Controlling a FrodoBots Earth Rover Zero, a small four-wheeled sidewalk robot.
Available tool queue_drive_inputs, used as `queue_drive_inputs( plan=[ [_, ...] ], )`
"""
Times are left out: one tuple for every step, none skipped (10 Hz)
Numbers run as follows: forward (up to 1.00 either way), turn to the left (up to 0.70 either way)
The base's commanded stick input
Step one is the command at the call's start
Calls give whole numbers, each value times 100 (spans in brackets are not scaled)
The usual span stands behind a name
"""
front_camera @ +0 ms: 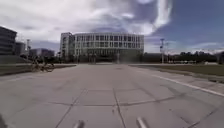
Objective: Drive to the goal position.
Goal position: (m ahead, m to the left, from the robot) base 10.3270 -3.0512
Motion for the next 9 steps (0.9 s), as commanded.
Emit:
queue_drive_inputs(
  plan=[
    [100,0],
    [100,0],
    [100,-10],
    [100,-2],
    [100,0],
    [100,0],
    [100,0],
    [100,0],
    [100,0]
  ],
)
